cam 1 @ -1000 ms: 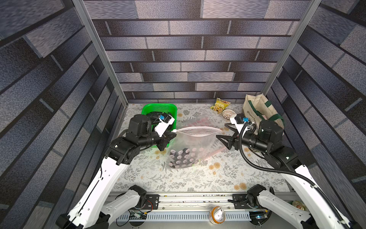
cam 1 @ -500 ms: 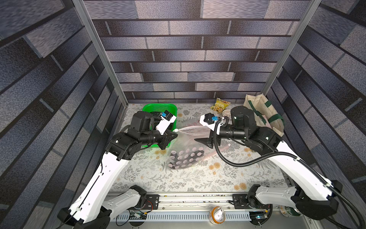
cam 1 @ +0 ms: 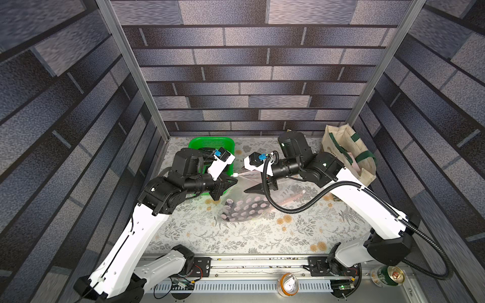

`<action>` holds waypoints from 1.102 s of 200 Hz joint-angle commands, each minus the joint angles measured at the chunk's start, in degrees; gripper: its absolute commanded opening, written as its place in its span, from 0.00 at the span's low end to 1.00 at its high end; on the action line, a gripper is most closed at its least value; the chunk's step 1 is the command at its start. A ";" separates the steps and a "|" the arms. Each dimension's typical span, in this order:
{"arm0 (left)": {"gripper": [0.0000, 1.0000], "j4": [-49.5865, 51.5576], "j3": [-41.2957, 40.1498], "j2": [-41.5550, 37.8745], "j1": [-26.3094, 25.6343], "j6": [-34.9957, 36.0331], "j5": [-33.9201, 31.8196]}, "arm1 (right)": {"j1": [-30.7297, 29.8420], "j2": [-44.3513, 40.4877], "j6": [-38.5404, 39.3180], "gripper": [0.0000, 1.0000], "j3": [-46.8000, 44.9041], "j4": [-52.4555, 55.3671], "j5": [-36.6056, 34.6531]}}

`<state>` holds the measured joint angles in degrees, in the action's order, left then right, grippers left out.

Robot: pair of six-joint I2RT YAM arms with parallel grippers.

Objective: Place the eggplant in a zip-top bag and seal the zipper
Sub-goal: Zip the zipper on the zipper food storage bag.

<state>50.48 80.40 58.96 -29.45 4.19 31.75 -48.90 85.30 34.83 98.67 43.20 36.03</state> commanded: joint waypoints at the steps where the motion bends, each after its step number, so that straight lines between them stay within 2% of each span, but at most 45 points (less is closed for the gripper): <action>1: 0.00 -1.08 0.37 -1.11 -0.76 -0.14 1.56 | -0.48 1.29 1.29 0.75 1.17 1.14 -3.30; 33: 0.00 0.46 0.08 -1.47 -1.22 0.47 -2.08 | -0.45 1.86 1.68 0.55 2.14 1.22 -7.02; 53: 0.00 2.24 -0.41 -1.57 -1.22 1.64 -5.43 | -0.42 0.68 3.01 0.37 1.92 1.61 -8.60; 75: 0.00 2.45 -1.46 -1.56 -1.31 1.97 -5.98 | -0.43 -0.33 3.92 0.15 1.53 2.25 -8.99; 93: 0.00 2.01 -2.24 -1.65 -1.37 2.16 -6.25 | -0.47 -1.08 4.24 0.04 1.06 2.23 -8.58; 100: 0.03 1.95 -2.59 -1.81 -1.36 2.47 -6.25 | -0.47 -1.31 4.64 0.00 1.14 2.63 -7.91; 106: 0.08 1.83 -2.98 -2.06 -1.27 2.97 -6.21 | -0.44 -1.40 4.90 0.00 1.28 3.12 -7.23; 120: 0.33 0.11 -4.55 -3.36 -1.25 3.63 -5.83 | -0.38 -1.32 5.16 0.00 2.22 4.85 -5.33; 140: 0.48 -7.08 -9.53 -7.00 -0.36 3.55 -0.65 | -0.12 -0.92 4.80 0.00 3.27 7.26 -1.45; 187: 0.53 -28.44 -21.33 -14.28 4.85 -2.12 12.51 | 0.23 -1.70 3.09 0.00 2.01 7.66 3.08; 220: 0.53 -33.19 -24.95 -16.89 4.72 -2.76 12.93 | 0.74 -2.50 1.17 0.00 0.51 5.18 3.72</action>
<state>25.71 57.36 43.72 -24.73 3.57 40.75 -48.60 84.75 37.93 100.22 49.50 36.86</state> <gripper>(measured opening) 0.533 0.047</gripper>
